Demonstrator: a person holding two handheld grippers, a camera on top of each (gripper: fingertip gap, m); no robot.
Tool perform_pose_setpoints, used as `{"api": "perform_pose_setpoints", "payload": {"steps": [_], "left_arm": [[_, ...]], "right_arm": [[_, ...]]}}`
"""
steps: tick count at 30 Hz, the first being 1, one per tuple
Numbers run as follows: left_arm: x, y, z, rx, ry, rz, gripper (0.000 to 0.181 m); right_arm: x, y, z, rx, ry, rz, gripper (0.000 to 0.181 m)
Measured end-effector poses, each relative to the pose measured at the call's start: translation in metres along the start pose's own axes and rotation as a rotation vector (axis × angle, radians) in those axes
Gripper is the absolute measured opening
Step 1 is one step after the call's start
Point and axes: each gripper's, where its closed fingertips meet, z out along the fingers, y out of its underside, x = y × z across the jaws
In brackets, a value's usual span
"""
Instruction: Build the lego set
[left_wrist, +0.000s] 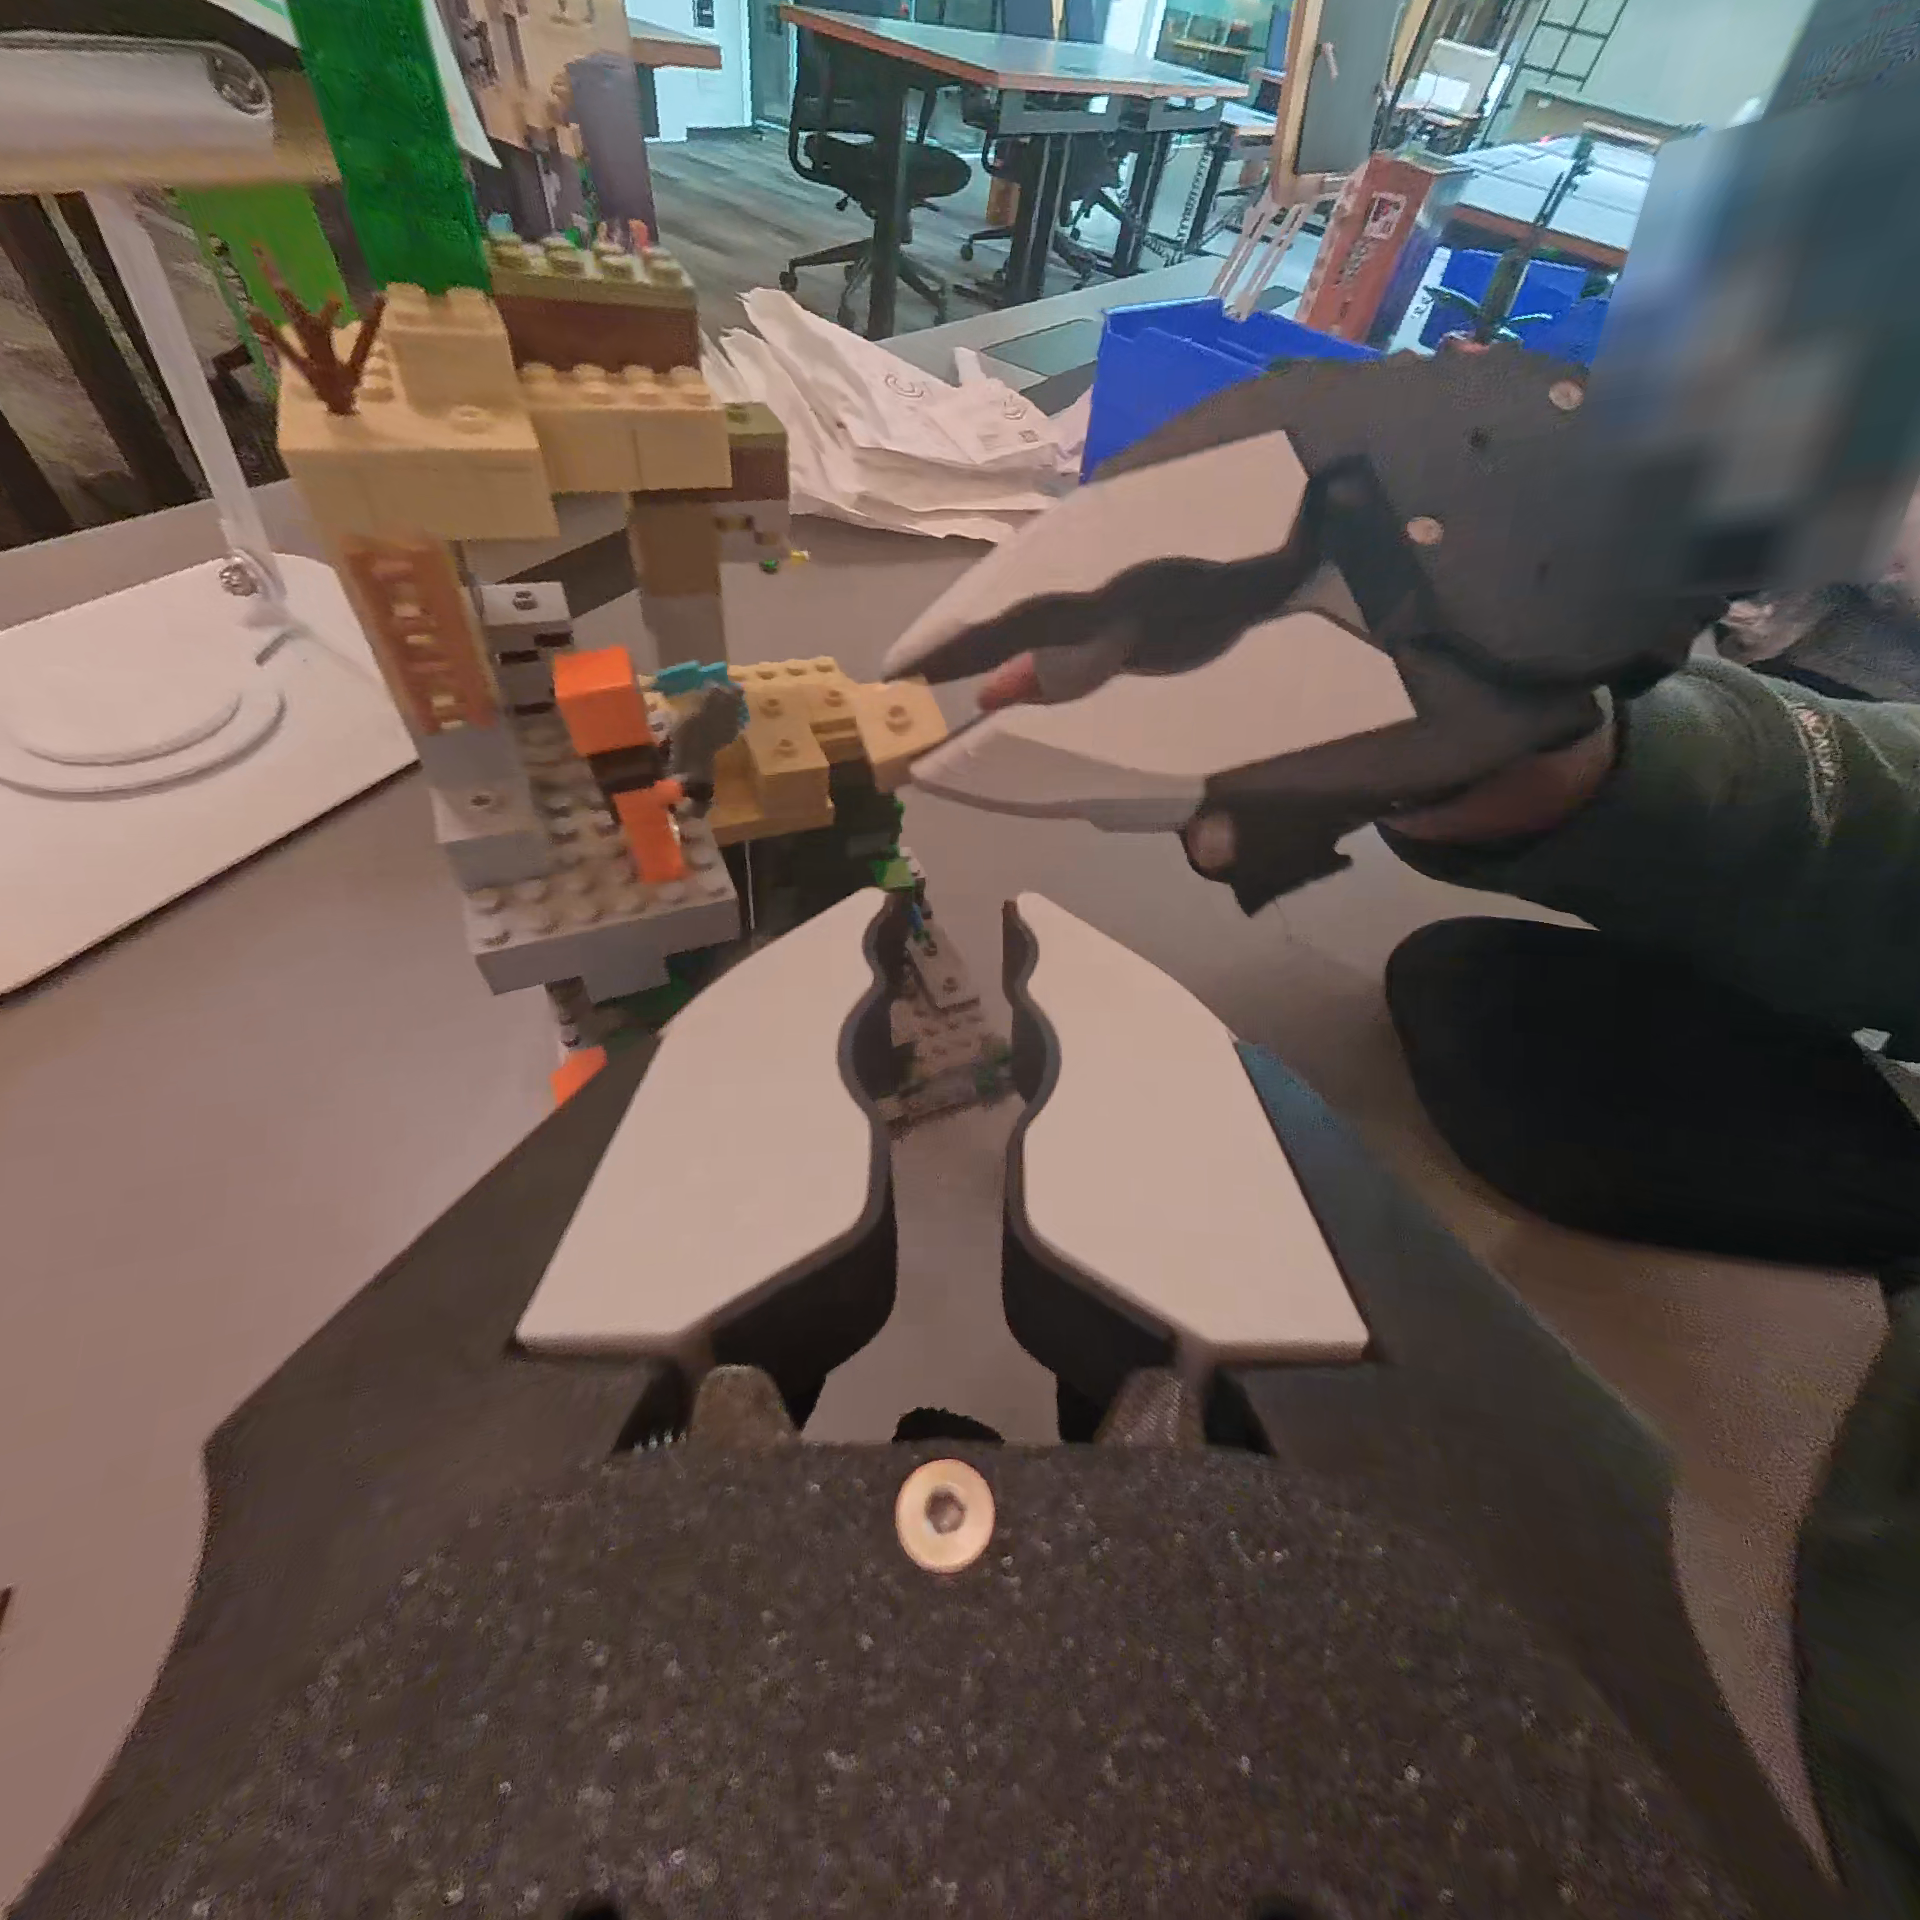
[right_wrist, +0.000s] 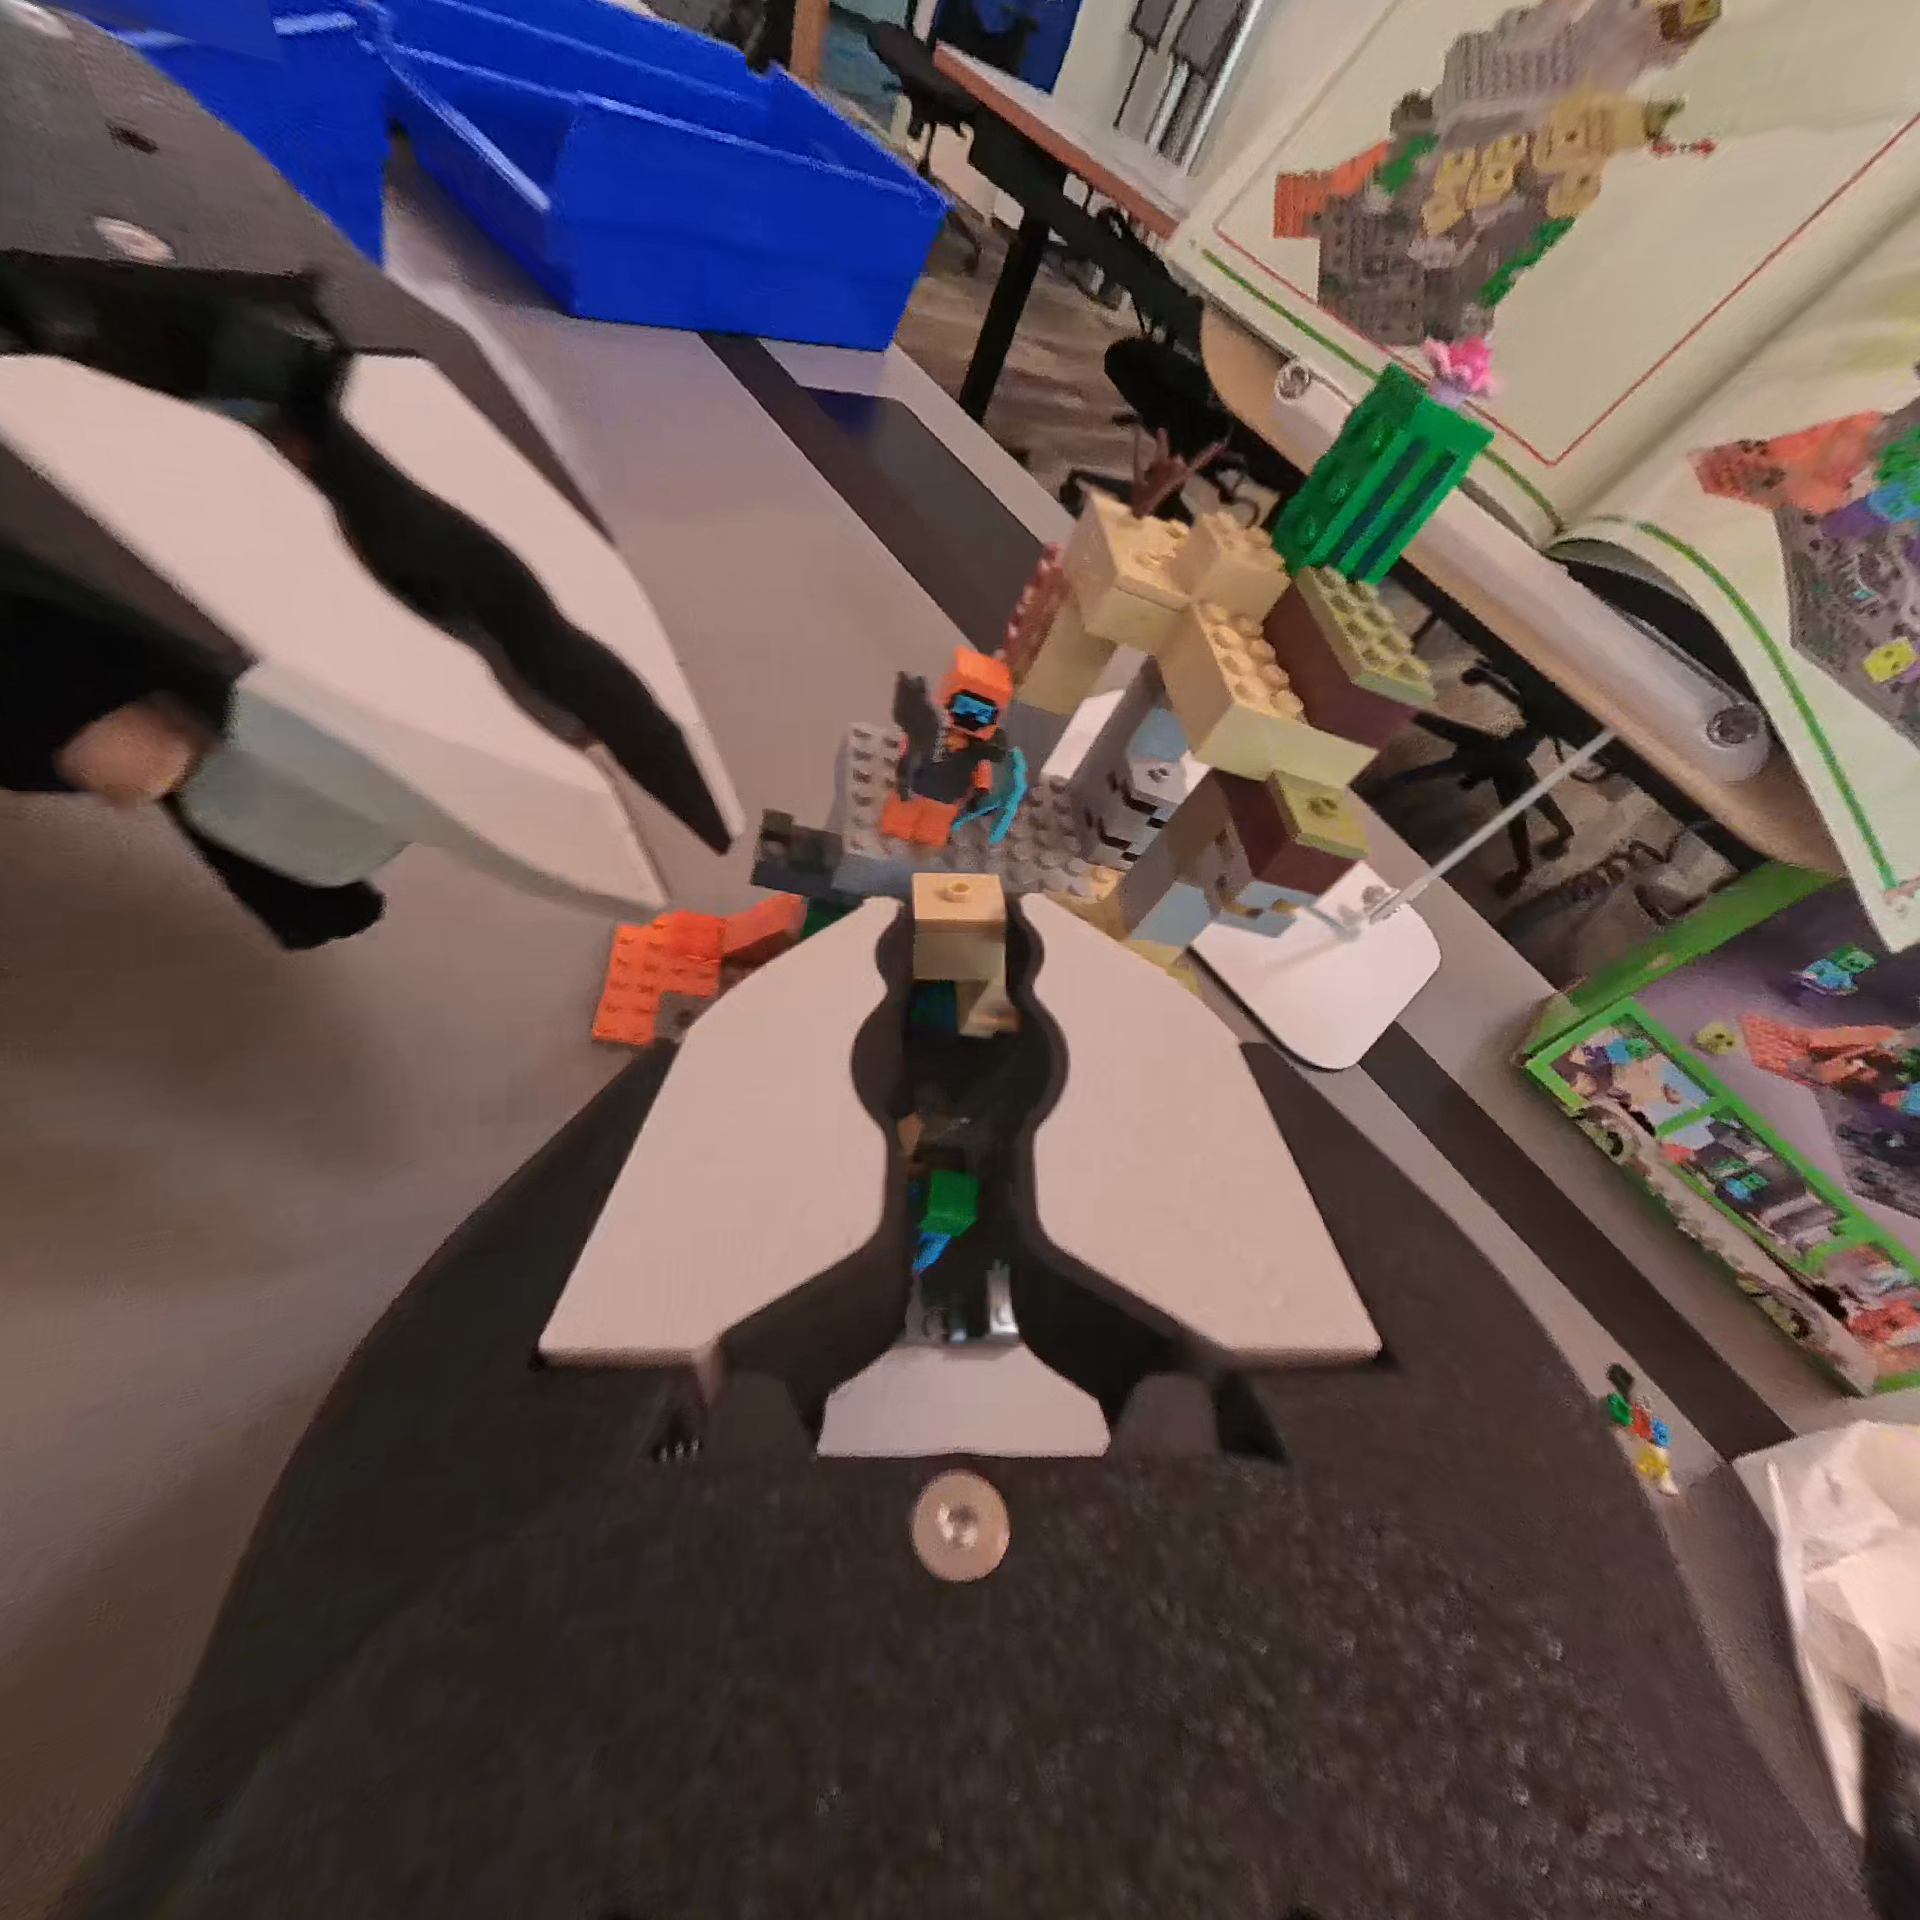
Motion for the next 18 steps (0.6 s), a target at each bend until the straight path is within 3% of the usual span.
{"api": "perform_pose_setpoints", "payload": {"steps": [4,18], "left_arm": [[-0.004,0.007,0.004,-0.02,-0.019,0.019,0.017],[-0.01,0.021,0.009,-0.054,-0.016,0.027,0.014]], "right_arm": [[0.01,0.005,0.014,-0.053,0.006,0.0,0.016],[0.013,0.023,0.015,-0.16,0.034,-0.009,0.016]]}}
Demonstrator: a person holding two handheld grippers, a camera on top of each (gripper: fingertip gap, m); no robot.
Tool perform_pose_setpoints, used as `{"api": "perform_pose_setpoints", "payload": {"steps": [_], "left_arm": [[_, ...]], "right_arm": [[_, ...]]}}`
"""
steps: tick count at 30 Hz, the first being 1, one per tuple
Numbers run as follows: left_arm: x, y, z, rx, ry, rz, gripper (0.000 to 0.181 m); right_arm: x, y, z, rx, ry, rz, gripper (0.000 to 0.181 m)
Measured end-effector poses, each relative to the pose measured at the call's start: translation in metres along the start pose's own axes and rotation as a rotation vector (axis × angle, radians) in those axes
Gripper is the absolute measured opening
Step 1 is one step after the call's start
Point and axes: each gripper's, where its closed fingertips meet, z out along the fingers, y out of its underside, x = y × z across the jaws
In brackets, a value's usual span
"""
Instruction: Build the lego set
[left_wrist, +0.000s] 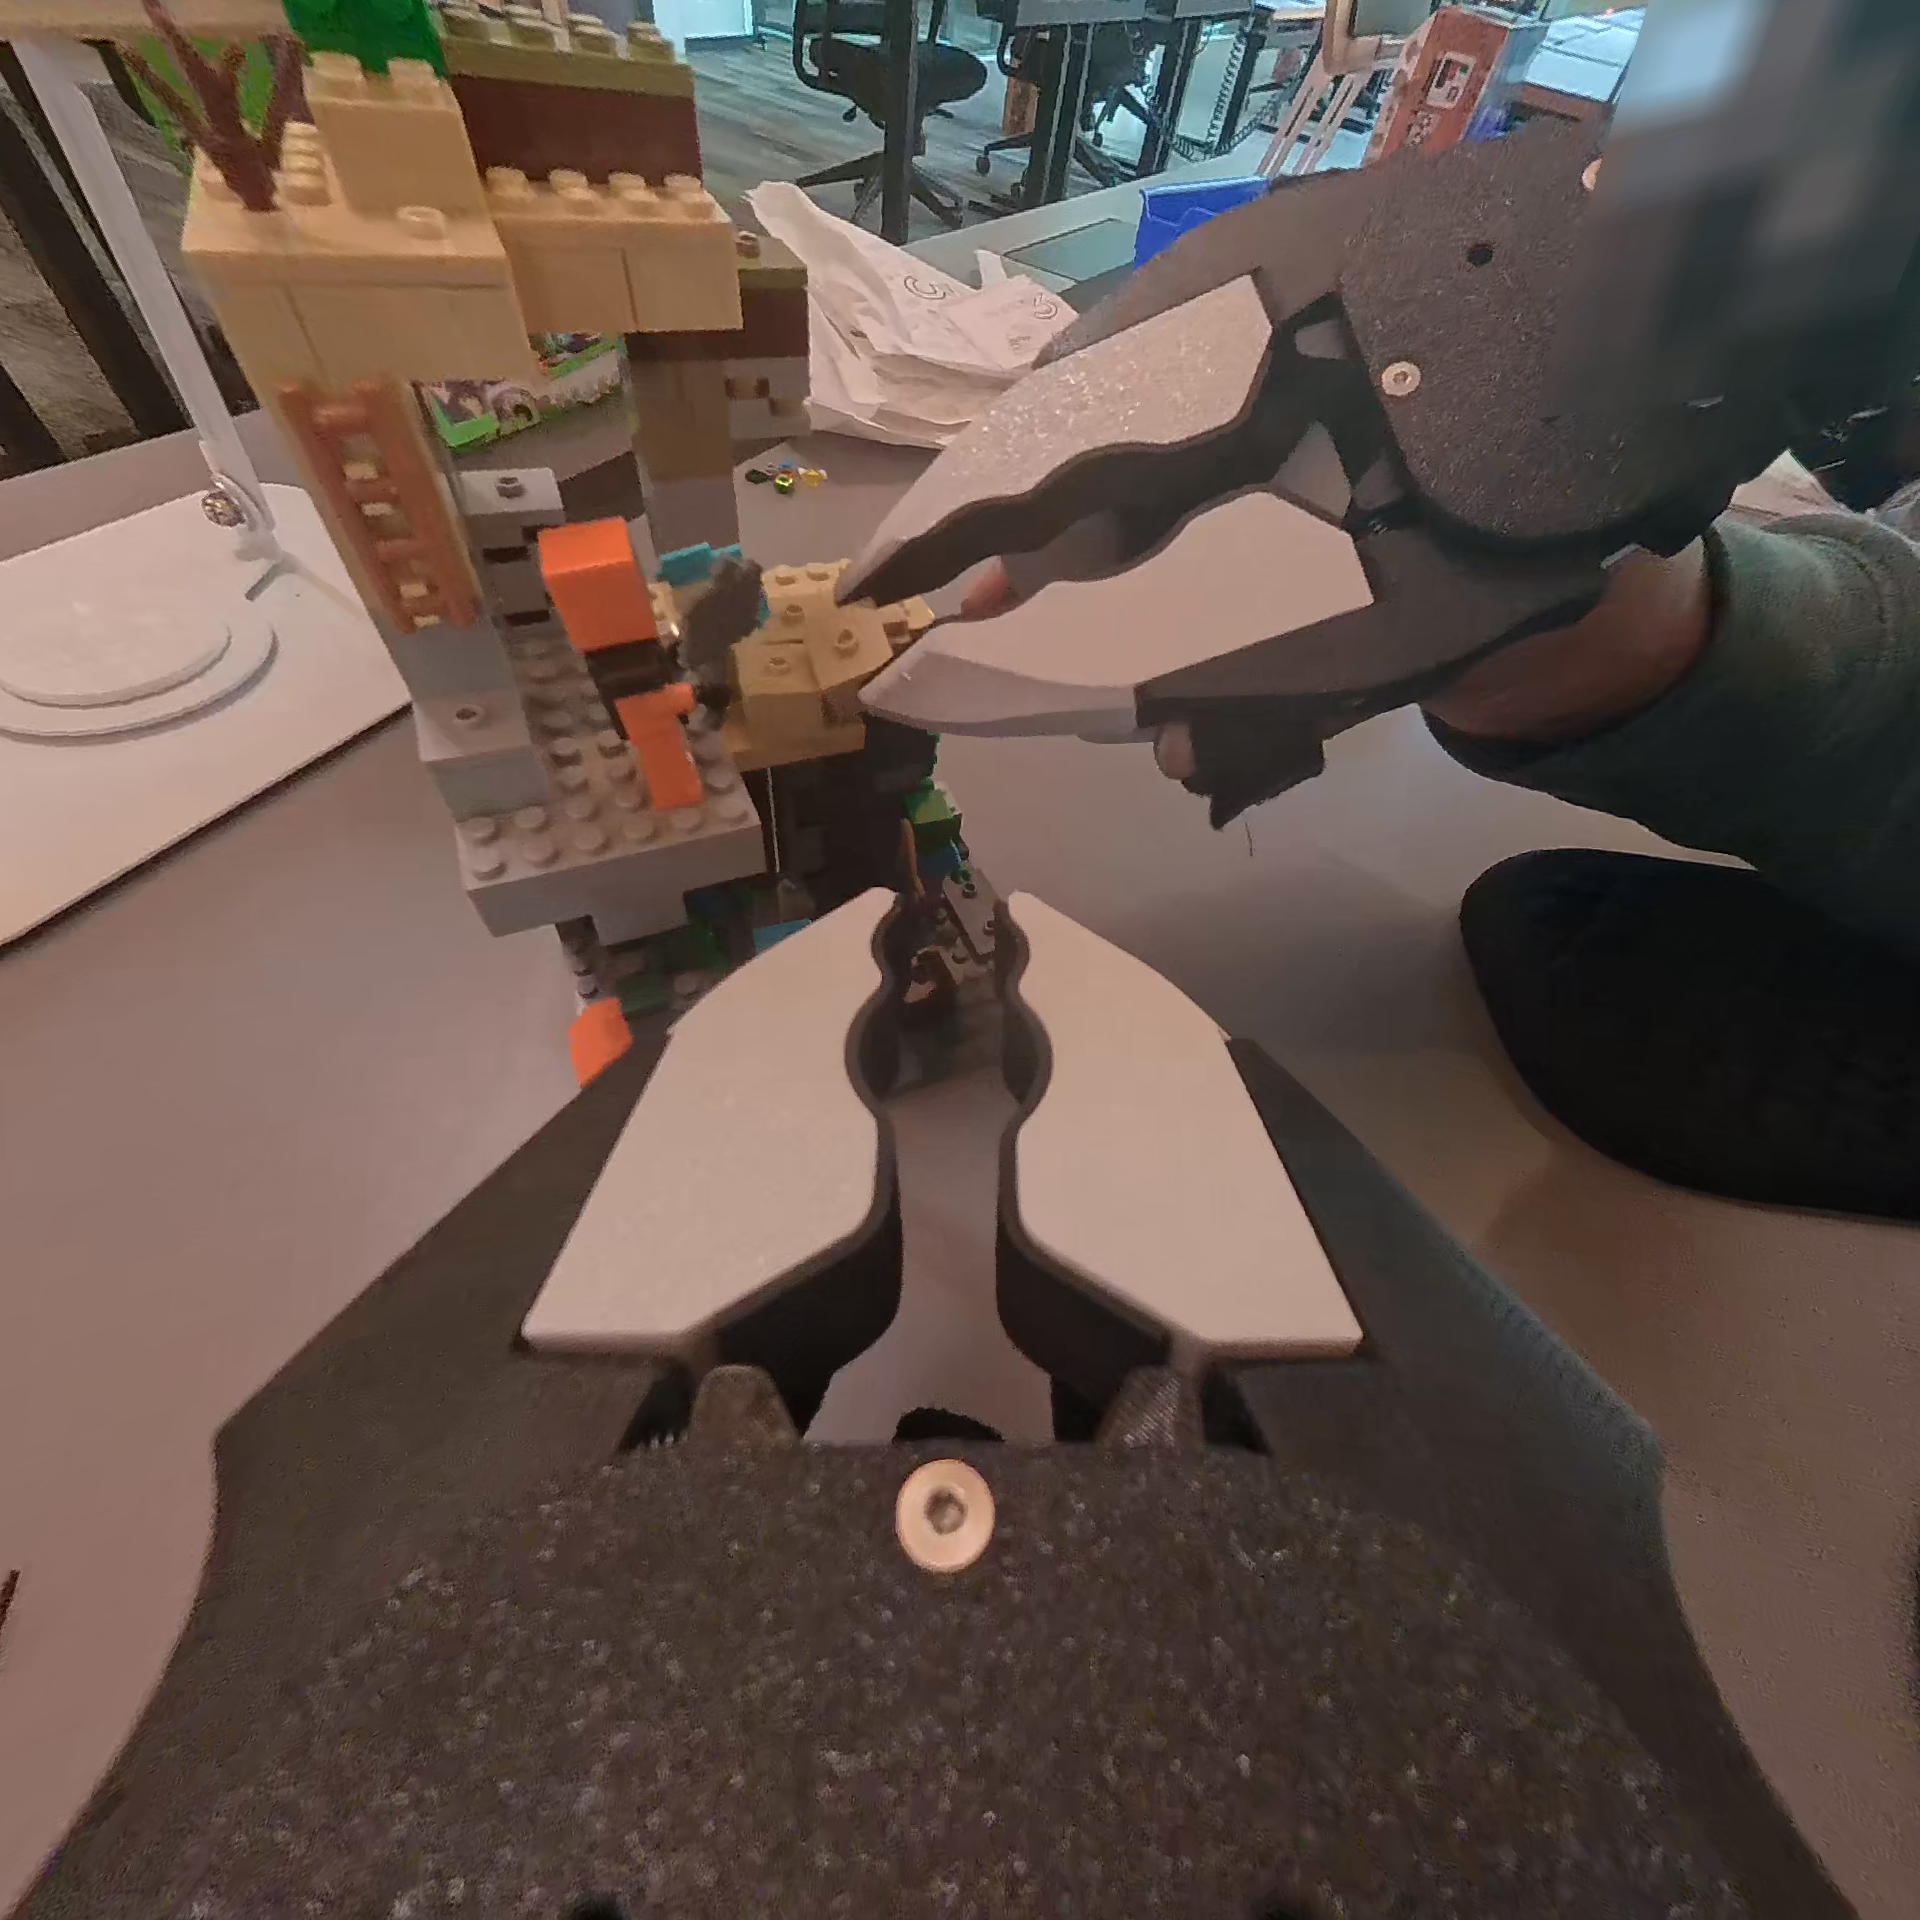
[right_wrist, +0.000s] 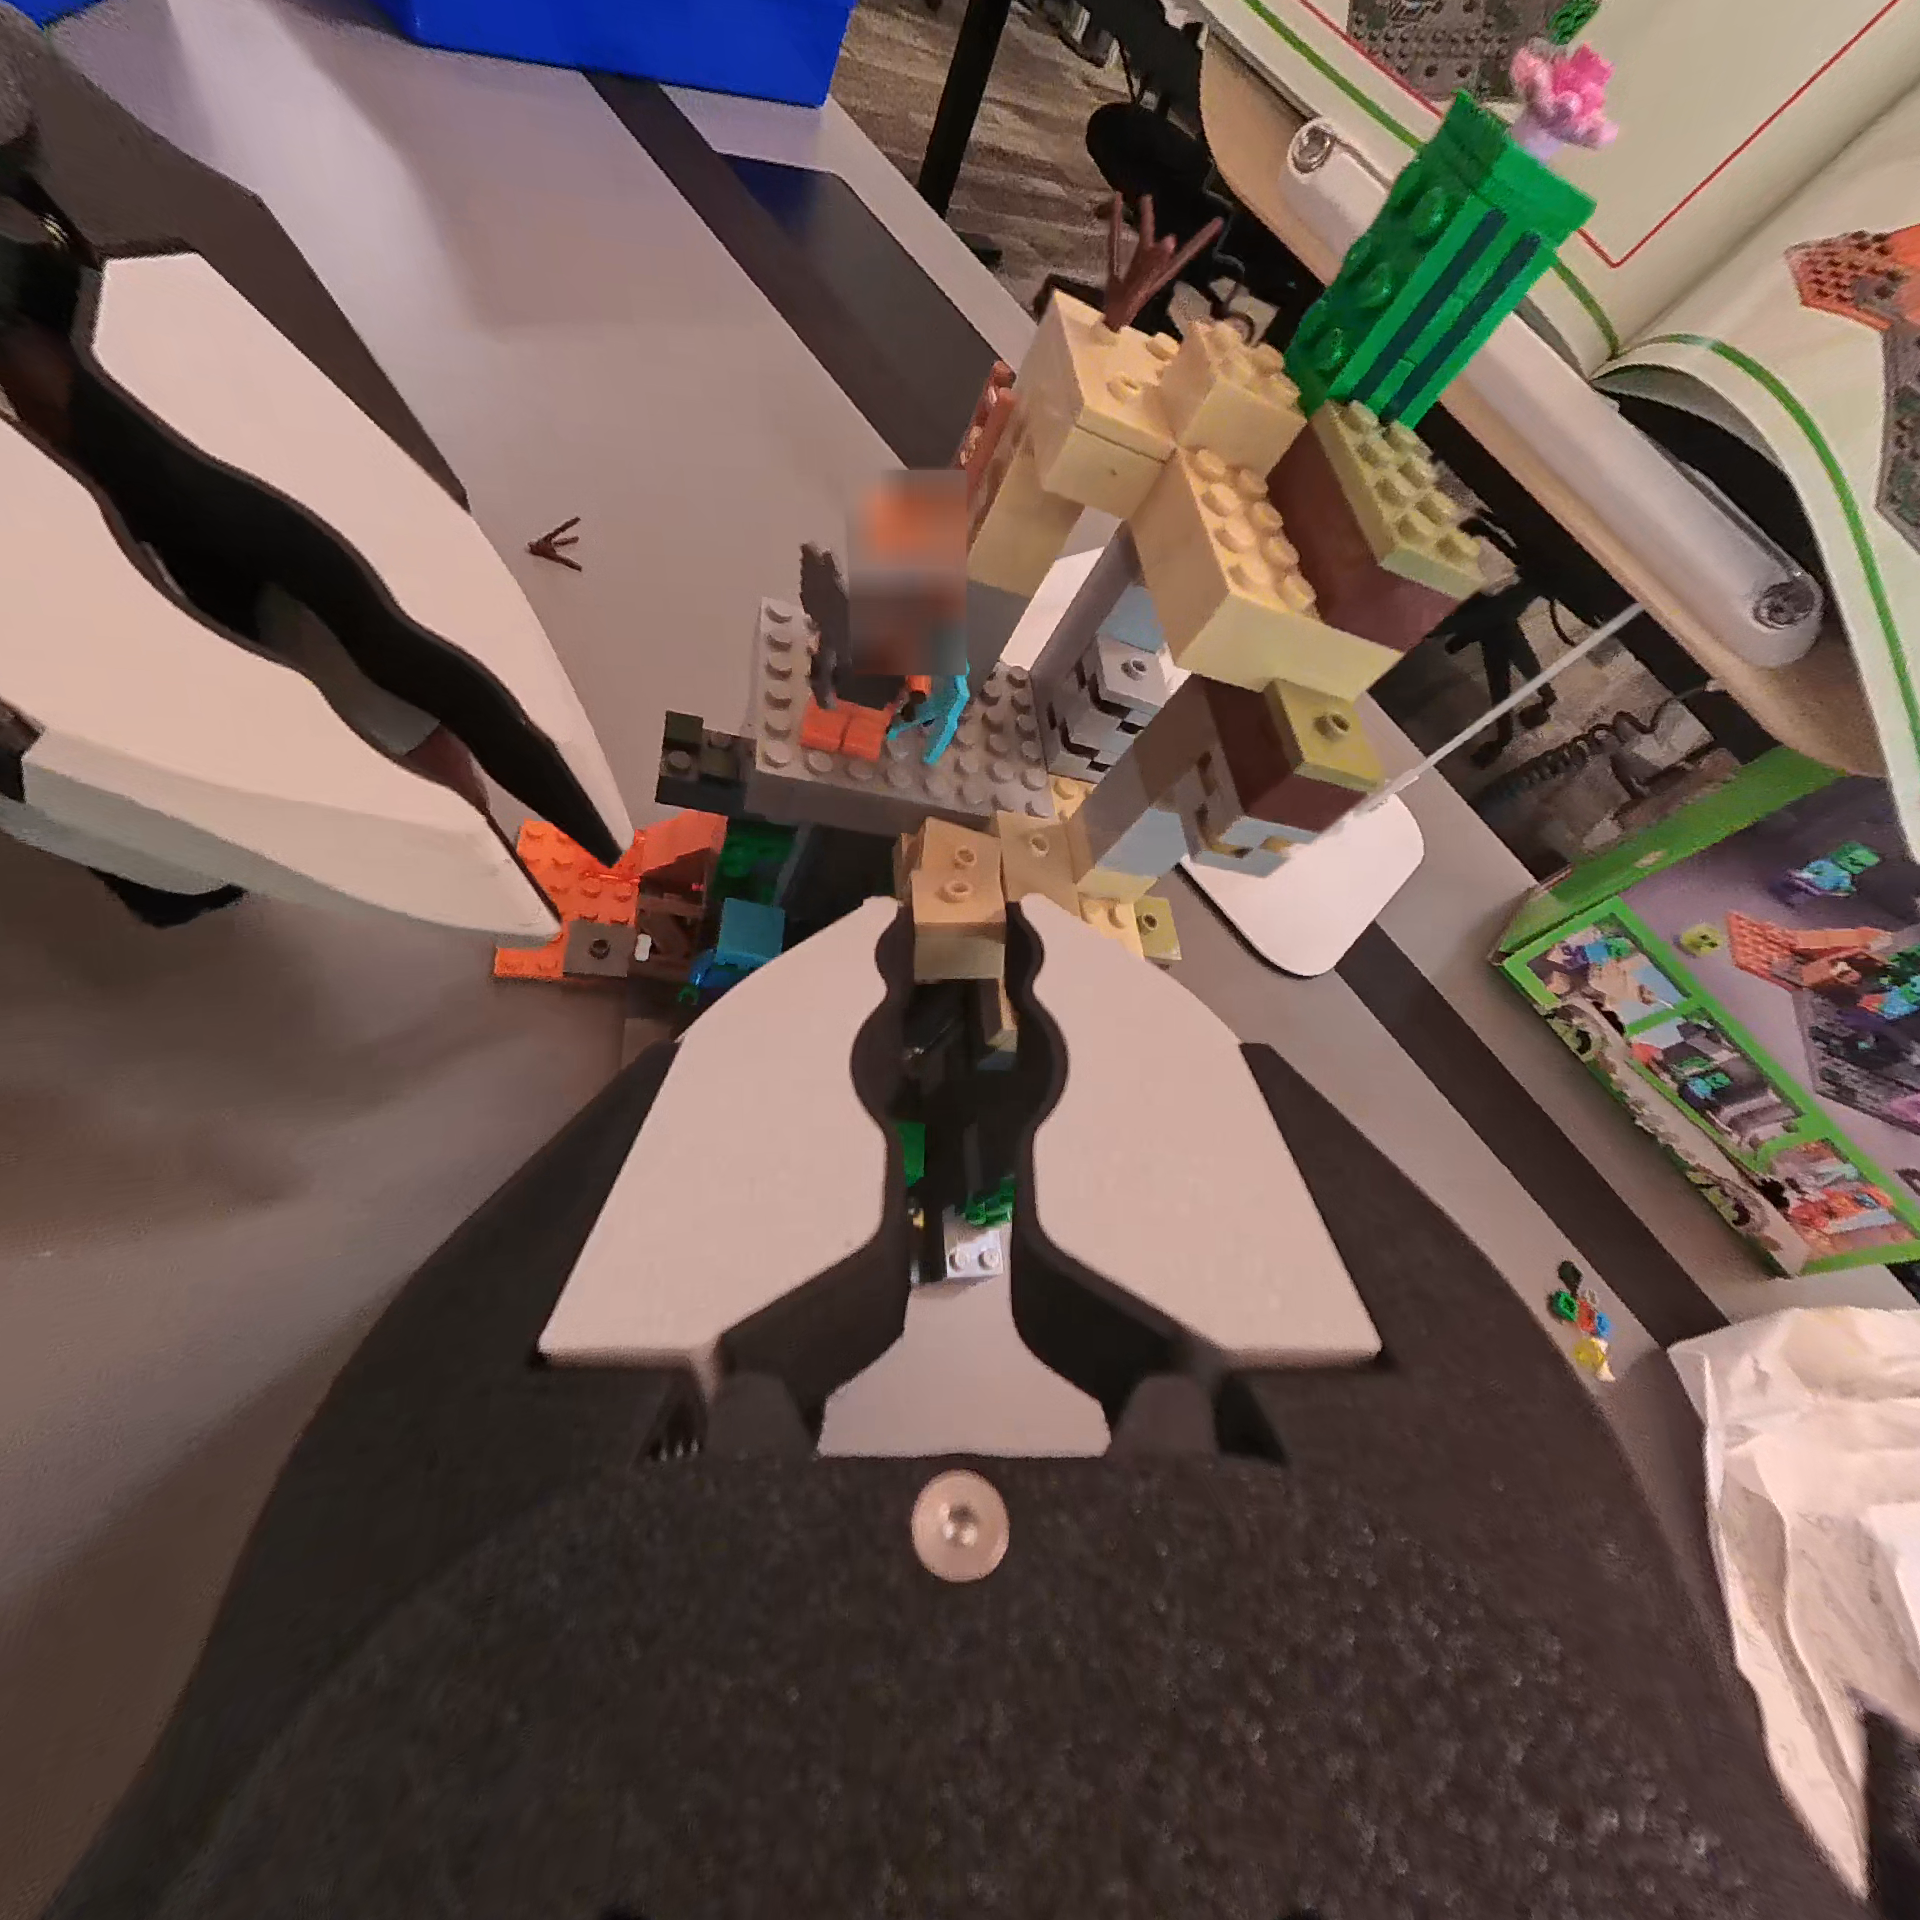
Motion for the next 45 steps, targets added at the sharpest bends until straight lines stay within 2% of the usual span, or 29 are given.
{"api": "perform_pose_setpoints", "payload": {"steps": [13,26,30,32,34,37,38,40,45], "left_arm": [[0.006,-0.001,0.014,-0.01,0.005,0.028,0.015],[0.0,-0.004,0.014,-0.002,-0.011,0.027,0.015],[-0.002,-0.002,0.011,0.0,-0.017,0.026,0.014],[-0.003,-0.002,0.009,0.003,-0.019,0.023,0.014],[-0.004,-0.002,0.007,0.009,-0.017,0.021,0.014],[-0.003,-0.003,0.006,0.019,-0.015,0.021,0.013],[-0.003,-0.003,0.005,0.019,-0.022,0.025,0.013],[-0.008,-0.002,0.004,0.014,-0.058,0.036,0.014],[-0.035,0.0,-0.005,0.007,-0.232,0.09,0.014]], "right_arm": [[0.003,0.002,0.007,-0.07,0.034,-0.016,0.023],[0.002,-0.002,0.009,-0.066,0.048,-0.074,0.016],[0.004,-0.008,-0.002,-0.021,0.023,-0.039,0.019],[0.013,-0.013,-0.014,0.033,-0.019,0.044,0.021],[0.024,-0.01,-0.022,0.064,-0.127,0.176,0.027],[0.028,0.004,-0.022,0.075,-0.403,0.296,0.053],[0.028,0.011,-0.018,0.068,-0.482,0.328,0.067],[0.028,0.022,-0.008,0.056,-0.585,0.381,0.078],[0.016,0.029,0.015,0.042,-0.59,0.329,0.086]]}}
